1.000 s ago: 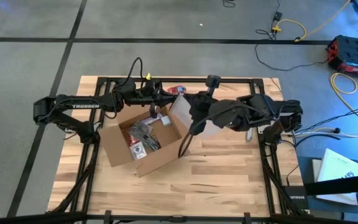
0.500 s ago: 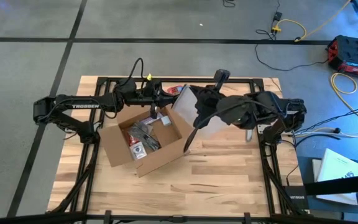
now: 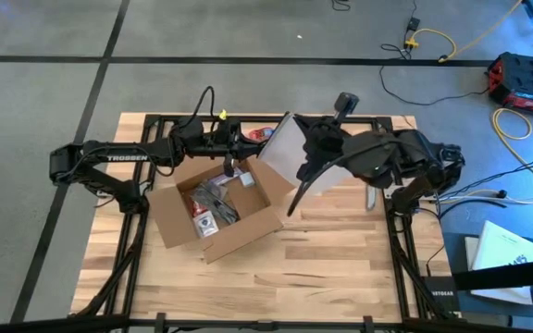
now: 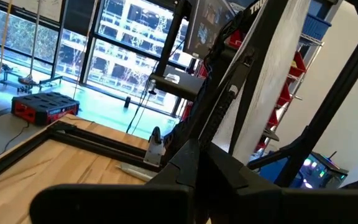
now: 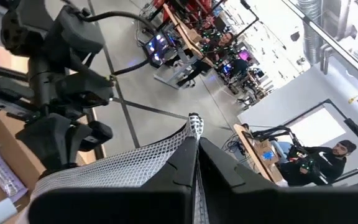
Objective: Unpack boxes
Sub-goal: Close the transparent zip bag
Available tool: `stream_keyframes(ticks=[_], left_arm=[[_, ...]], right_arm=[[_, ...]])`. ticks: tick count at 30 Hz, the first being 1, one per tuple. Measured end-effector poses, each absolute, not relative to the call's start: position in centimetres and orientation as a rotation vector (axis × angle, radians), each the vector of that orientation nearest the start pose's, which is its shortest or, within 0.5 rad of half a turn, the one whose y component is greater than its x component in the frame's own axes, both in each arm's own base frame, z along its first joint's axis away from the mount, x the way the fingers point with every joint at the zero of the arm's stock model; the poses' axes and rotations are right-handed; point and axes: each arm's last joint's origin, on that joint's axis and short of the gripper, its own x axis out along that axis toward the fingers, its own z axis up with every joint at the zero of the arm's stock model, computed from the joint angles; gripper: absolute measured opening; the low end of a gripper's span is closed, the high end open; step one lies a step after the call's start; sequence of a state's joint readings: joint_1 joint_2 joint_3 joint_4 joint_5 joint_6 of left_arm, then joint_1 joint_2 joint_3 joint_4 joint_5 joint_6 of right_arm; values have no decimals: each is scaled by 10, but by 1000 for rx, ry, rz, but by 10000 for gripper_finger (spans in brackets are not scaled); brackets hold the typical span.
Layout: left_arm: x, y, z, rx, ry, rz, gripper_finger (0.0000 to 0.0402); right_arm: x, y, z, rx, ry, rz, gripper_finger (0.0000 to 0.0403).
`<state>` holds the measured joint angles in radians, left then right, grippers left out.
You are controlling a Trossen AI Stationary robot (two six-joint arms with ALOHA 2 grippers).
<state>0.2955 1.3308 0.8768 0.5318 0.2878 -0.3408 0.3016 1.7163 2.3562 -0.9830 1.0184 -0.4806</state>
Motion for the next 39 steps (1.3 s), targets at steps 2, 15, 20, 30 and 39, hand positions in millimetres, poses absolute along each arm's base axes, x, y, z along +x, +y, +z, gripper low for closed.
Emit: stream_keyframes(ticks=[2, 15, 20, 30, 39], left_arm=[[288, 79, 314, -319, -74, -5, 0], [289, 79, 311, -319, -45, 0, 0], [289, 79, 310, -320, -41, 1, 0], [289, 79, 310, -321, -37, 1, 0], [289, 79, 309, -325, -26, 2, 0]], right_arm=[[288, 64, 534, -664, 436, -657, 0], [267, 56, 559, -648, 345, -742, 0], [264, 55, 565, -669, 327, -768, 0], [260, 53, 574, -681, 294, -793, 0], [260, 53, 574, -685, 297, -792, 0]])
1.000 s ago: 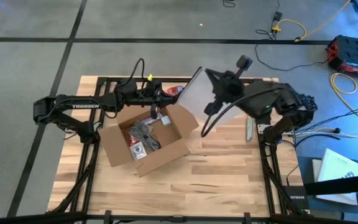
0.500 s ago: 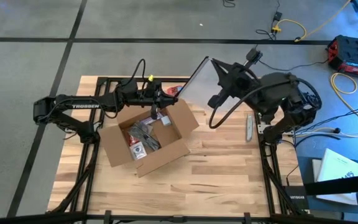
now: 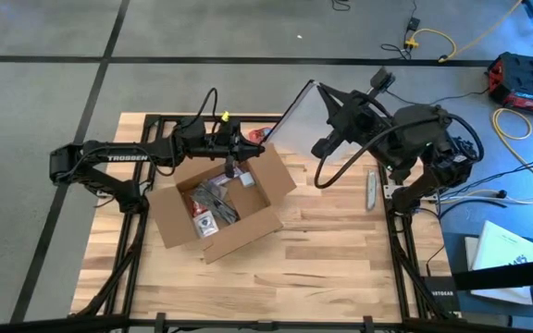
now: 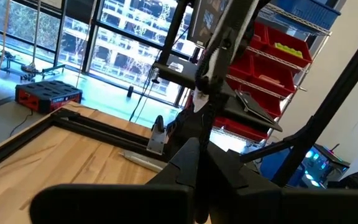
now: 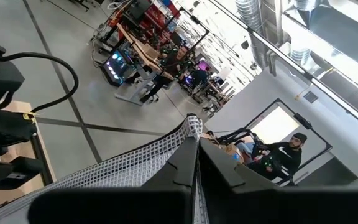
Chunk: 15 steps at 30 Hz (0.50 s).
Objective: Unpack boxes
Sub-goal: Close the transparent zip bag
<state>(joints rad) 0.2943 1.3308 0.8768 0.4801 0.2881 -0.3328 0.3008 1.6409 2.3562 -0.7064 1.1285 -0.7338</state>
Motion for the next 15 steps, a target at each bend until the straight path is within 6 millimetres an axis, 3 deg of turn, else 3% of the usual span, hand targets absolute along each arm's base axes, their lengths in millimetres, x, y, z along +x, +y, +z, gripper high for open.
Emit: stream_keyframes(ticks=[15], left_arm=[[289, 79, 308, -326, -22, 2, 0]], right_arm=[[256, 52, 576, -693, 302, -812, 0]])
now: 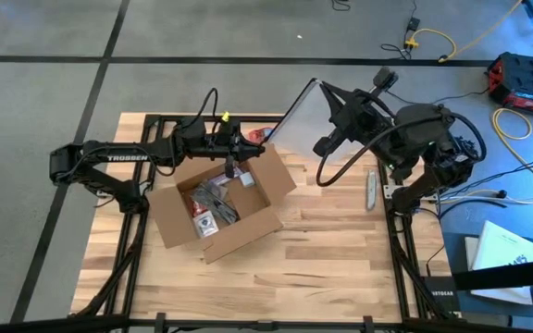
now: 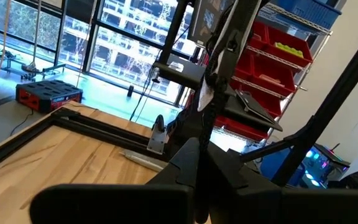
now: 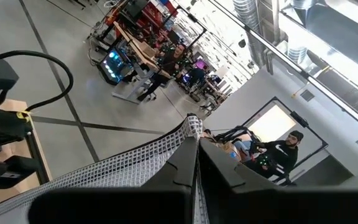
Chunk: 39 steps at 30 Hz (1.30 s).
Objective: Unpack boxes
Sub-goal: Close the transparent zip bag, then open the transparent zip bag
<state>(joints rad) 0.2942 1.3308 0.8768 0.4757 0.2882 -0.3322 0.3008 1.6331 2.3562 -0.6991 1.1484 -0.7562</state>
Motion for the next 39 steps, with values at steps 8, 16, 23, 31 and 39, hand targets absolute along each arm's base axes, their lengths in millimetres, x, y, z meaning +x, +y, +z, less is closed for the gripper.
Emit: stream_keyframes(ticks=[8, 16, 23, 31, 39], left_arm=[[289, 79, 308, -328, -12, 4, 0], [289, 79, 306, -334, 3, 7, 0], [289, 79, 306, -338, 3, 6, 0], [289, 79, 306, -366, 0, 6, 0], [289, 78, 306, -389, -1, 3, 0]], right_arm=[[251, 50, 580, -707, 301, -828, 0], [250, 50, 580, -730, 306, -805, 0], [259, 53, 565, -798, 376, -741, 25], [266, 55, 549, -869, 460, -713, 145], [269, 55, 545, -897, 488, -731, 264]])
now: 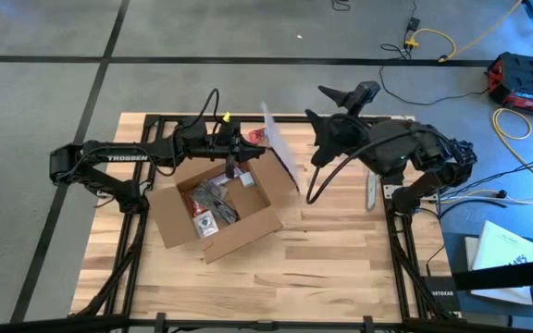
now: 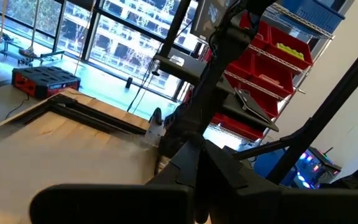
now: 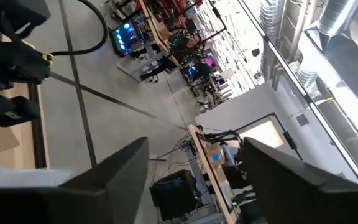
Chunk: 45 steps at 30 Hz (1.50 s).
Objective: Unpack boxes
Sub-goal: Open the transparent zip bag
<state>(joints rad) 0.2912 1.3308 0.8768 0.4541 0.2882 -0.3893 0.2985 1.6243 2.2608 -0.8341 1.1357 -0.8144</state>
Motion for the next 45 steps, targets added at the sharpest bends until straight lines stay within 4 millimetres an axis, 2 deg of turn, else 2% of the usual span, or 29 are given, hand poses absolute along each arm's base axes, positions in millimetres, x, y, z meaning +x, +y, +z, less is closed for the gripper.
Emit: stream_keyframes(ticks=[6, 14, 27, 32, 37, 45], left_arm=[[289, 77, 306, -390, 0, 0, 0], [289, 77, 306, -384, 1, -1, 0], [289, 67, 304, -338, 64, -247, 0], [290, 57, 300, -334, 117, -359, 0], [290, 43, 295, -322, 187, -505, 0], [289, 30, 284, -292, 288, -558, 0]], right_arm=[[270, 55, 545, -886, 487, -740, 303], [272, 51, 545, -850, 468, -725, 299], [299, 4, 532, -650, 421, -597, 301], [303, -14, 518, -514, 470, -356, 301], [314, -30, 493, -332, 594, -163, 301], [337, -28, 462, -198, 706, 196, 301]])
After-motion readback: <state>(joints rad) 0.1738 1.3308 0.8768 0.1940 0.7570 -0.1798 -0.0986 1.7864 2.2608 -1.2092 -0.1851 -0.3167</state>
